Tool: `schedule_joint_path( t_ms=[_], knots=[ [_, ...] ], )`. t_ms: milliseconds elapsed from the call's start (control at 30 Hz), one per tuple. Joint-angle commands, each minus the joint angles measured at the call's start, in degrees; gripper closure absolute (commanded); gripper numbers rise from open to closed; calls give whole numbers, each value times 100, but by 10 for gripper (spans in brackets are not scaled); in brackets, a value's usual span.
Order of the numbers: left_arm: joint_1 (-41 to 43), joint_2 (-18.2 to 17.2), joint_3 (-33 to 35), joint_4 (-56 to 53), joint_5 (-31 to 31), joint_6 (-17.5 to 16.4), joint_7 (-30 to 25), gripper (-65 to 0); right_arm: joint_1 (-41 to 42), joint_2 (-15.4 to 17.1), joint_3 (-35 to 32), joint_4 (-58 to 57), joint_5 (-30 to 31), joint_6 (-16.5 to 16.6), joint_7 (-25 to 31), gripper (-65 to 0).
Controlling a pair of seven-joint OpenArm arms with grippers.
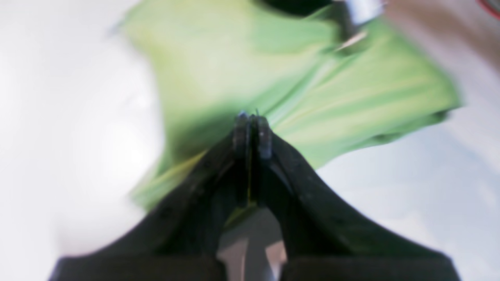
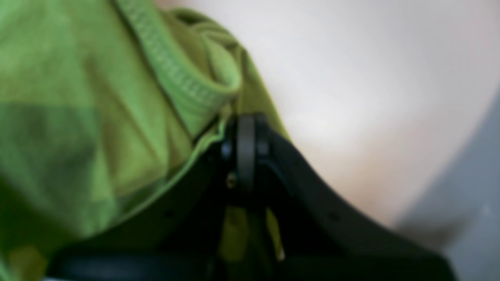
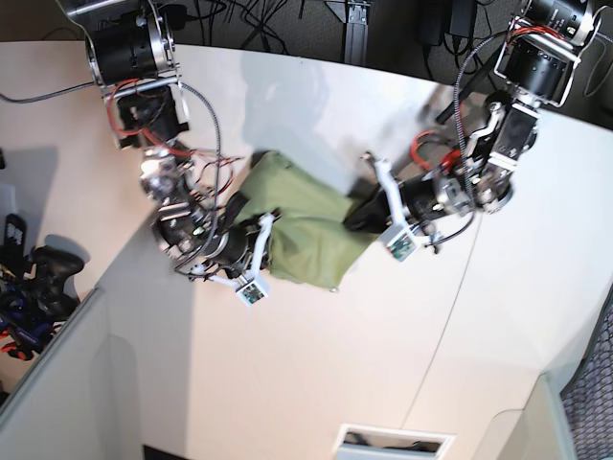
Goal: Layout the t-shirt on the table in an organized manner, then fold the t-shirt properly
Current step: 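Press and square the folded shirt with both grippers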
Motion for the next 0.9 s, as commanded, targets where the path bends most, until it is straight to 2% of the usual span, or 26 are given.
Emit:
schedule_joint_path(
  t_ms=[0, 167, 300, 433, 500, 600, 667, 767, 867],
  knots=[
    [-186, -13, -17, 85, -83, 4, -155, -17, 7, 55, 15, 219, 52, 11, -87, 0],
    [-345, -42, -17, 55, -83, 2, -146, -17, -664, 247, 20, 1237, 262, 9, -345, 0],
    [-391, -24, -15, -92, -83, 4, -151, -17, -1126, 210, 160, 2020, 262, 7, -780, 0],
    [-472, -26, -17, -251, -76, 2, -111, -17, -1333, 212, 501, 2343, 262, 7, -809, 0],
    [-503, -146, -17, -238, -111, -20, -44, -17, -1318, 212, 765, 2361, 262, 4, -782, 0],
    [-516, -428, -17, -20, -516, -482, 260, -17, -1274, 214, 1215, 2365, 262, 2, -765, 0],
    [-514, -603, -17, 216, -822, -482, 483, -17, -1274, 216, 1504, 2365, 262, 4, -763, 0],
    [-535, -730, -17, 387, -892, -482, 551, -17, -1281, 256, 1832, 2365, 321, 7, -769, 0],
    [-529, -756, -17, 466, -1058, -482, 870, -17, -1314, 363, 1912, 2363, 699, 11, -822, 0]
  ],
)
